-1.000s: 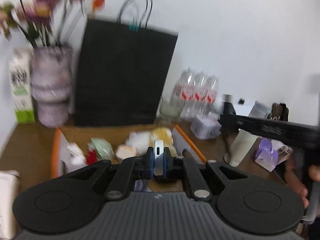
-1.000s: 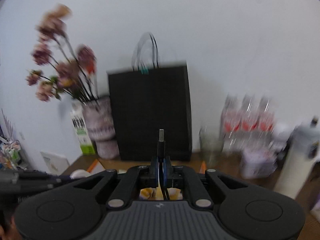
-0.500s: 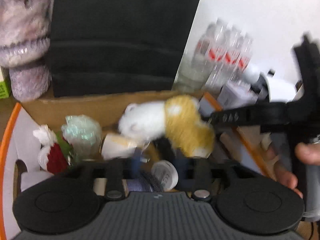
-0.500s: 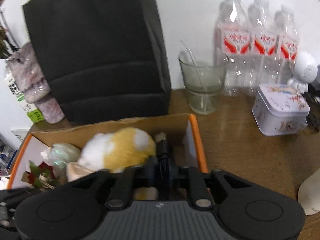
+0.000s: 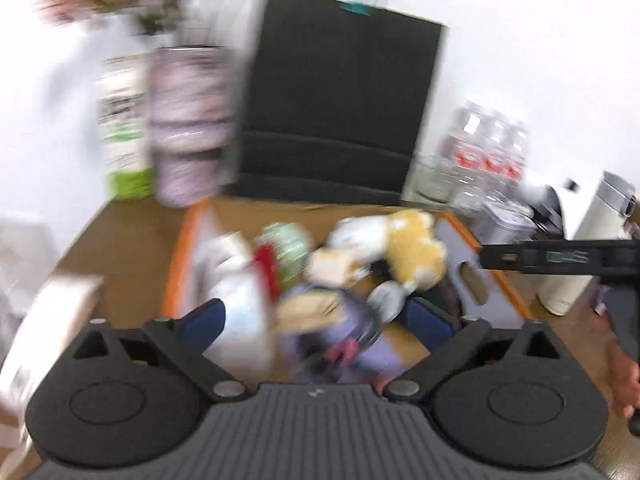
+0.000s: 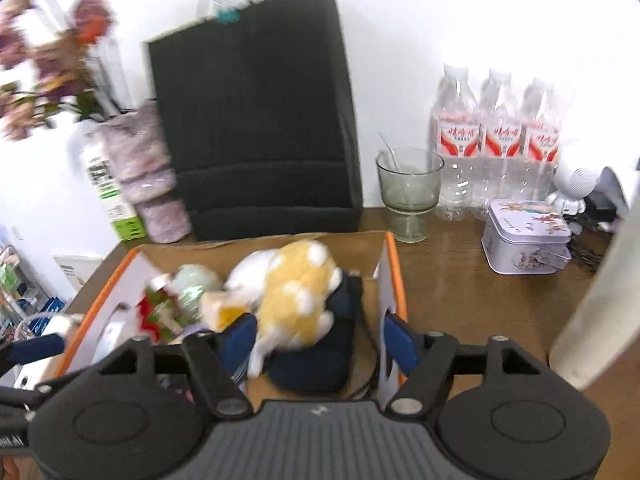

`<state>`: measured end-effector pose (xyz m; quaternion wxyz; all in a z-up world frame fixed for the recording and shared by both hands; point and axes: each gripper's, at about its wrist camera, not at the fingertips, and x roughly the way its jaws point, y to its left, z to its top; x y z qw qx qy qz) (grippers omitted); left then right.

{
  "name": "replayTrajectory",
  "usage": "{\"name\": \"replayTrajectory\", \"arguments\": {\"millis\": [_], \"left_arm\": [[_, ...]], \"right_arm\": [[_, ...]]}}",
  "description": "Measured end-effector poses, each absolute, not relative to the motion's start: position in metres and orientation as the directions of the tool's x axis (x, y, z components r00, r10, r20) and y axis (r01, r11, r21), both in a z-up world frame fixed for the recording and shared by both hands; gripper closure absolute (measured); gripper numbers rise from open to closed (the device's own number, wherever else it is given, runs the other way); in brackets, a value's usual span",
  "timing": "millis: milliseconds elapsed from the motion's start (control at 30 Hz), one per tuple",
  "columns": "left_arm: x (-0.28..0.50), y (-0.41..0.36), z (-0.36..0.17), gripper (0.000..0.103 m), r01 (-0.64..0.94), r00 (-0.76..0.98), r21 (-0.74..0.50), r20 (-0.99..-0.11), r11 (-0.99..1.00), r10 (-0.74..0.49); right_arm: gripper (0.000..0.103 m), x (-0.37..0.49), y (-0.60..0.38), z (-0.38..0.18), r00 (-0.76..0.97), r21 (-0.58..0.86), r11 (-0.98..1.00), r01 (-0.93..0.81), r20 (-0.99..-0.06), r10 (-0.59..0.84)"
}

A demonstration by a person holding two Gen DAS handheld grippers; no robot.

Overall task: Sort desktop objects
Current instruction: 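Move both tools back over the table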

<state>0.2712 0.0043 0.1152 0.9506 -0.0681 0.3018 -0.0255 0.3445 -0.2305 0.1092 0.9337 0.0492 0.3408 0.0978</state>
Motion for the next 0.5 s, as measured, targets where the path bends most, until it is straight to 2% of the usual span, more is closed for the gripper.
{"name": "replayTrajectory", "arguments": {"millis": [67, 167, 333, 500], "left_arm": [[0.23, 0.014, 0.105, 0.001, -0.034, 0.835, -0.156, -0.548, 0.987, -0.058], [0.184, 0.017, 0.086, 0.0, -0.057, 0.827, -0.156, -0.561, 0.986, -0.041], [0.123, 0.004, 0.056, 0.0, -0.025, 0.813, -0.065, -0.582, 0.998, -0.018], [0.081, 0.003, 0.044, 0.0, 0.016, 0.815, -0.13, -0.572, 0.991, -0.088]], "right_arm": [[0.016, 0.305, -0.223, 0.107, 0.781, 0.163, 0.973, -0.163, -0.582, 0.229], [0.015, 0.249, -0.207, 0.09, 0.788, 0.143, 0.972, -0.187, -0.569, 0.235], [0.015, 0.165, -0.186, 0.055, 0.79, -0.005, 0.979, -0.203, -0.592, 0.16], [0.011, 0.094, -0.196, 0.038, 0.793, 0.022, 0.979, -0.201, -0.583, 0.176]]}}
